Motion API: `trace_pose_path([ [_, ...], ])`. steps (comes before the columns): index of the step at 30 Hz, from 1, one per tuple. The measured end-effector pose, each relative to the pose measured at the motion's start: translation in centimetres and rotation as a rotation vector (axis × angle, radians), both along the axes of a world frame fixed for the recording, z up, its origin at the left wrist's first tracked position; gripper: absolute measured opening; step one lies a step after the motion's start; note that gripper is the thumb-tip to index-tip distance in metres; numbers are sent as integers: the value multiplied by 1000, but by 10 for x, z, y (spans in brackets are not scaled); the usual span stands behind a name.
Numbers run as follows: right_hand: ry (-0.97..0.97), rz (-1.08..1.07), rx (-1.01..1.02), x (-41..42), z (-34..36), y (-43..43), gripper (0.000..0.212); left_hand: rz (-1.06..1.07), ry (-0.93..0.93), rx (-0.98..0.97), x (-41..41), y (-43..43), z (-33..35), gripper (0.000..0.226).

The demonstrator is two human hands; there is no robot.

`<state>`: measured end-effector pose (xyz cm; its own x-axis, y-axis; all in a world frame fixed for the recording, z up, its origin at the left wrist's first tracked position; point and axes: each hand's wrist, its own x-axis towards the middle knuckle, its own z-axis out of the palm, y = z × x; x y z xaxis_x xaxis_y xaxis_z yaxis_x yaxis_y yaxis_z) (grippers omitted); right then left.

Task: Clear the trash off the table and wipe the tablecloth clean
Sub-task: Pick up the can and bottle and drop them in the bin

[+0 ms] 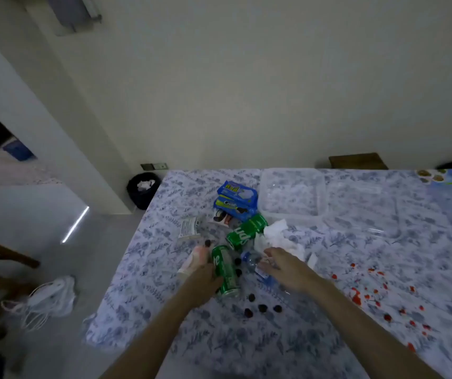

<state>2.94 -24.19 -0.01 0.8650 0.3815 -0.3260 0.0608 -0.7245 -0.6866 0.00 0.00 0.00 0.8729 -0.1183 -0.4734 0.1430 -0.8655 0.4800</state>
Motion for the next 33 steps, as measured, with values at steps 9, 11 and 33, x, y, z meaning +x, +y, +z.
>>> trace_pose_path([
  [9,-87,-60,-278,12,-46,25,50,90,39,21,10,9,-13,29],
  [11,-52,-54,-360,12,-54,25,54,83,19,18,24,8,-20,27],
  [33,64,-489,-241,-2,-65,34,73,411,-96,-172,96,-24,-68,104],
])
